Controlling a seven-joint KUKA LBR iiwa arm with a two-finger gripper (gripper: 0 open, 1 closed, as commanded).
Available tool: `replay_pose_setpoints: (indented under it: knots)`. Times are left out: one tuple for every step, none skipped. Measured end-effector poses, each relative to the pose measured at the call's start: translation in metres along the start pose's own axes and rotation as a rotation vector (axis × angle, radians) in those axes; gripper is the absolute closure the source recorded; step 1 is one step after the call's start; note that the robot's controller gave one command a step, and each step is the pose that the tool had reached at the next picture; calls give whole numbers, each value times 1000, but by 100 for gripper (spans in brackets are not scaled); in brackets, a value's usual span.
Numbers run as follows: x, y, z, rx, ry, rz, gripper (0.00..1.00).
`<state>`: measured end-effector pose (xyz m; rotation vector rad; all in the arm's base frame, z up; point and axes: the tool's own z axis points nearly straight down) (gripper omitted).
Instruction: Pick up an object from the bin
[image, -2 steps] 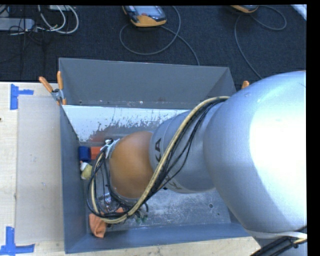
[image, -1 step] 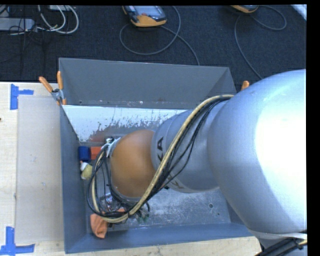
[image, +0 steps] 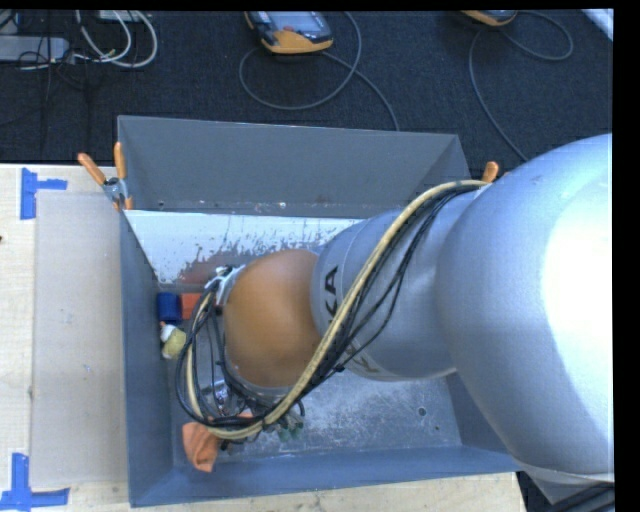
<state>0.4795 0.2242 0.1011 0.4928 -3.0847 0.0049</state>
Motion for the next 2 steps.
replay_pose_setpoints:
  knots:
    - [-2, 0, -19, -1, -7, 0, 100]
    - [-2, 1, -31, -1, -9, 1, 100]
